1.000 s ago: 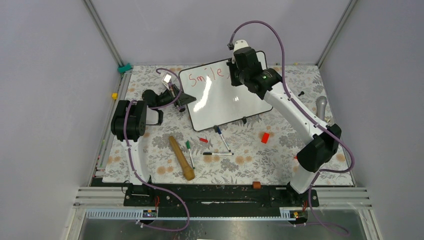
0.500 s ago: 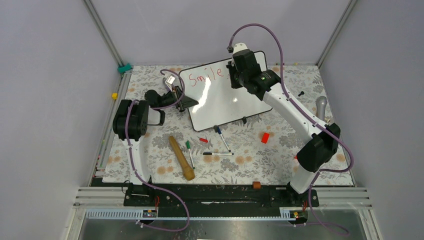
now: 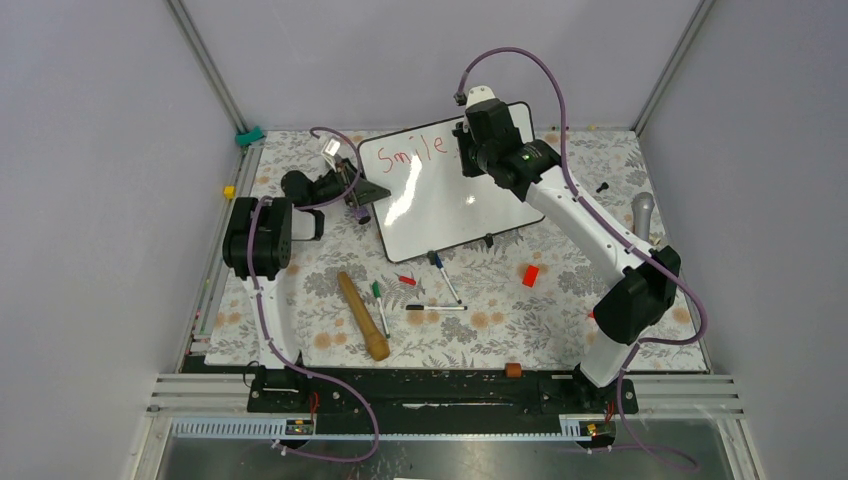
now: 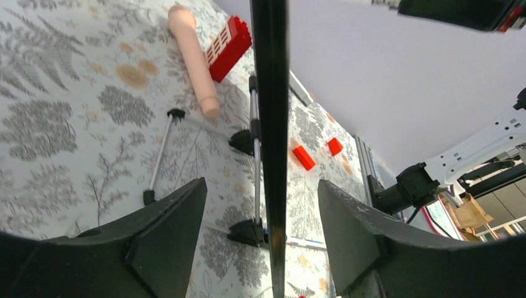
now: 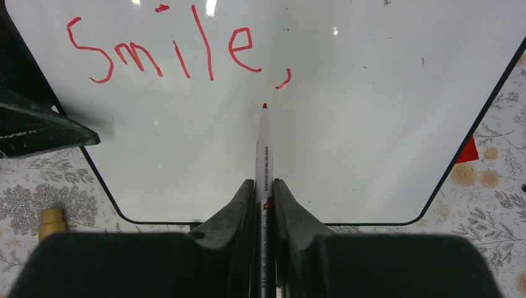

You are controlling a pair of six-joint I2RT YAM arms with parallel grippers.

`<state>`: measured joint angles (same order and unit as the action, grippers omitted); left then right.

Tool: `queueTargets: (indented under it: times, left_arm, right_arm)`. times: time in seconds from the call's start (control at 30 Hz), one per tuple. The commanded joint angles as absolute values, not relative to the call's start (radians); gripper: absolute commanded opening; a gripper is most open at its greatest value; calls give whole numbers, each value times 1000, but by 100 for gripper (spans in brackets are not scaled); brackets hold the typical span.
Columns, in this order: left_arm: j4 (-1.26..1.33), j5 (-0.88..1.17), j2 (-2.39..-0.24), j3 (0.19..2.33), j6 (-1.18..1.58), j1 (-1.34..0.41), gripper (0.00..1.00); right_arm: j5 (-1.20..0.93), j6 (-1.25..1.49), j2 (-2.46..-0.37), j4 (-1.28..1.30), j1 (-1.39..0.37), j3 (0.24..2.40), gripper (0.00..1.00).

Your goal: Write a sentence on the whiteboard

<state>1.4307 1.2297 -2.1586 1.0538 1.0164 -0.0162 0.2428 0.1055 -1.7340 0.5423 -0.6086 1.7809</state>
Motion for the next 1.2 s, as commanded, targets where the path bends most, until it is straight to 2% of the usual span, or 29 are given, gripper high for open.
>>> queueTargets:
  times: [0.0, 0.33, 0.5, 0.67, 0.97, 1.17]
  left_arm:
    - [1479, 1281, -2184, 1167, 1065, -12, 67]
    - [1479, 1259, -2161, 1161, 1061, 22, 65]
    - [1478, 1177, -2106, 1059, 957, 23, 53]
    - [1478, 1167, -2110, 1055, 978, 31, 44]
    - [1475, 1182, -2116, 1082, 1058, 32, 37]
    - [1476, 1176, -2093, 1047, 1016, 28, 22]
  right_arm:
    - [247, 98, -1685, 503, -602, 1774, 0]
    - [239, 102, -1688, 497, -603, 1774, 0]
    - [229, 104, -1686, 498, -603, 1772, 0]
    - [235, 105, -1676, 493, -603, 1760, 0]
    - [222, 107, -1677, 490, -603, 1757, 0]
    - [217, 108, -1679, 490, -603, 1756, 0]
